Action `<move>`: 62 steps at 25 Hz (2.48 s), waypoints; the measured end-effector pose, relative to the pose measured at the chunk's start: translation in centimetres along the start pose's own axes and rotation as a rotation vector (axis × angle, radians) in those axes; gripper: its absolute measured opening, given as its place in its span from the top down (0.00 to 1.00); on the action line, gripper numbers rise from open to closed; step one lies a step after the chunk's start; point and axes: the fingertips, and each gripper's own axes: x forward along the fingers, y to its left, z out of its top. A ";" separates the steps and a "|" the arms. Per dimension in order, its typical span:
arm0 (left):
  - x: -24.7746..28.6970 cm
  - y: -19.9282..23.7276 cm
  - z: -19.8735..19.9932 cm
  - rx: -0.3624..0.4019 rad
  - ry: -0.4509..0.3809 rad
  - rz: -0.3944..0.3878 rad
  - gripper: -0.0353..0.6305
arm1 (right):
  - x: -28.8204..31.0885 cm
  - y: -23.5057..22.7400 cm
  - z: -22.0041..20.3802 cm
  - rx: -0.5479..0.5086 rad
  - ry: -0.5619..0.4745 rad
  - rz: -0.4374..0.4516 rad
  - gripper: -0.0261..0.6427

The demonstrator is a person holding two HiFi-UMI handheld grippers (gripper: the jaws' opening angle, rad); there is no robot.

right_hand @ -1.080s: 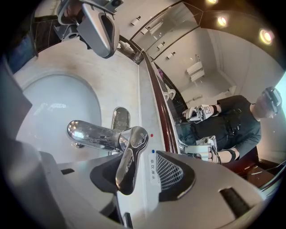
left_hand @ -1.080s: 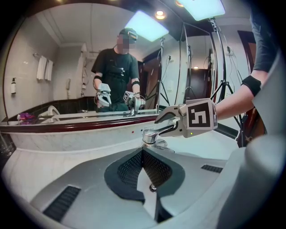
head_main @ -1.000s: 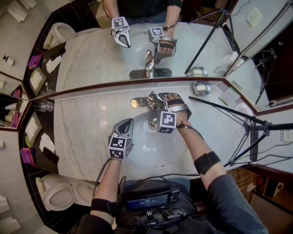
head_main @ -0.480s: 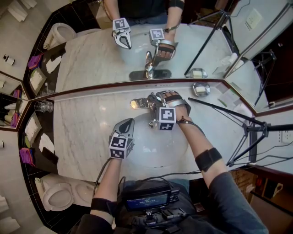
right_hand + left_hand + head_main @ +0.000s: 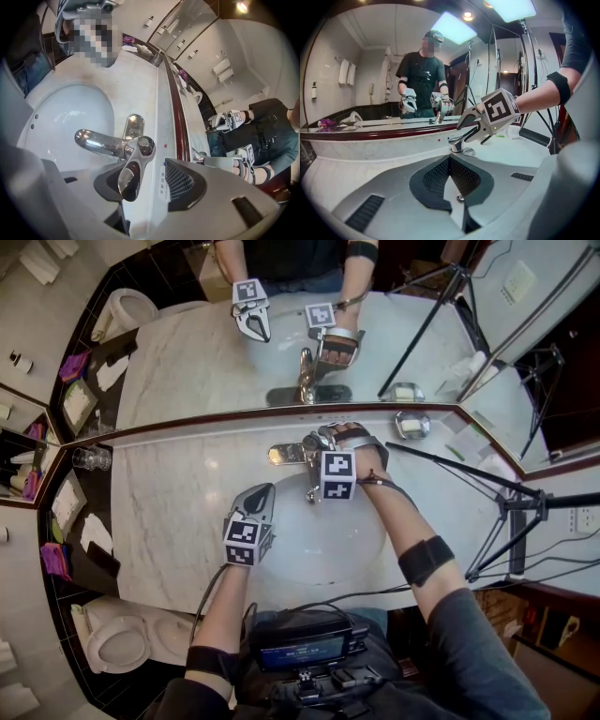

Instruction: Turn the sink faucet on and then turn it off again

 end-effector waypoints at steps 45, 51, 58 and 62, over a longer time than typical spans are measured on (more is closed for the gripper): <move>-5.3 -1.0 2.3 -0.051 -0.105 0.028 0.95 | -14.9 5.4 -4.8 1.096 -0.405 -0.216 0.93; -6.2 -1.2 2.6 -0.072 -0.120 0.015 0.95 | -15.5 7.7 -7.0 1.254 -0.483 -0.226 0.93; -6.4 -1.5 2.3 -0.013 -0.099 0.032 0.95 | -15.3 8.8 -7.2 1.231 -0.471 -0.215 0.93; -6.2 -1.7 2.6 -0.007 -0.104 0.032 0.95 | -15.5 8.5 -6.1 1.141 -0.467 -0.223 0.93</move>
